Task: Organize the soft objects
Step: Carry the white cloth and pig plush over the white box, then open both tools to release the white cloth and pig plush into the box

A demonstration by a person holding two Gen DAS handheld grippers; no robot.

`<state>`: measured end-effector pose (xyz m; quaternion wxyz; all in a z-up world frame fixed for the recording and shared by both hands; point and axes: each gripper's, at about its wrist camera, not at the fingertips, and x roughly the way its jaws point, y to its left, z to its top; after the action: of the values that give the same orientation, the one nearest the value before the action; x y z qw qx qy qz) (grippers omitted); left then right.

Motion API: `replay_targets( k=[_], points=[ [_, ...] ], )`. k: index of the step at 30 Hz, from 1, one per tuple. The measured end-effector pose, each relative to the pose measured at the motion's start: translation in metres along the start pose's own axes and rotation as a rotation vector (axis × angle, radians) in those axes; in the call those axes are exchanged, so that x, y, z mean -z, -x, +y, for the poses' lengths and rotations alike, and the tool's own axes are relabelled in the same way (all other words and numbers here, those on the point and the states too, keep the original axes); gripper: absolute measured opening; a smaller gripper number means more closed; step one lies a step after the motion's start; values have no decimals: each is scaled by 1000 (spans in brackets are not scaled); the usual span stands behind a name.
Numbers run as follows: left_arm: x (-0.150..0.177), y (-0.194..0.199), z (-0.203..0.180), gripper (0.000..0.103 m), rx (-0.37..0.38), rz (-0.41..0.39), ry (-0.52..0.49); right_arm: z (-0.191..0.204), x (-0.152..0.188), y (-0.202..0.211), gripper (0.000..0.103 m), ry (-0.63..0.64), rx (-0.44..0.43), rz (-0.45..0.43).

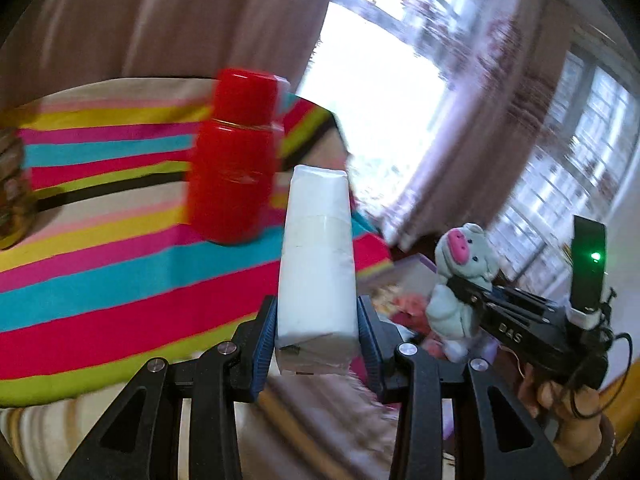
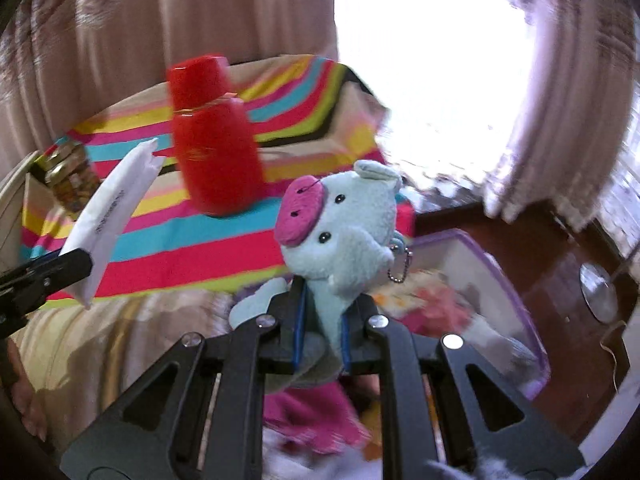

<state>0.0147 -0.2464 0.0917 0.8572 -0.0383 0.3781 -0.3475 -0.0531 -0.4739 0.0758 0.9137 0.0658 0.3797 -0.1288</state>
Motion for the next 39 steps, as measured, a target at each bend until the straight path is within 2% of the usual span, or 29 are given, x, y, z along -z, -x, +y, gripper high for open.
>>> replay_targets(
  k=[5,9,13,16,21,23,27,29,33,35,39],
  points=[
    [8,-20,-40,40,74,74,-37,-37,13,3,17,-48,47,23],
    [12,-36,-67,40,119,129,-72,-53,20,7,17,-62,73,31],
    [17,-50,-86,40,157,185,-86,-62,26,9,18,-78,81,41],
    [21,-59,-95,41,183,222,-101,-66,27,8,22,-89,89,44],
    [27,-73,-100,43,206,279,-102,-70,31,10,24,-94,97,41],
    [31,-75,-100,46,194,295,-105,-71,33,11,31,-96,97,49],
    [36,-74,-97,56,177,300,-82,-70,36,12,39,-92,96,57],
    [37,-73,-94,59,173,304,-69,-70,37,12,47,-89,100,63],
    [43,-69,-88,61,161,329,-40,-69,39,16,56,-88,112,65],
    [46,-67,-86,63,151,343,-16,-69,40,20,64,-84,126,63],
    [54,-63,-78,71,139,375,39,-66,44,26,69,-70,144,72]
  ],
)
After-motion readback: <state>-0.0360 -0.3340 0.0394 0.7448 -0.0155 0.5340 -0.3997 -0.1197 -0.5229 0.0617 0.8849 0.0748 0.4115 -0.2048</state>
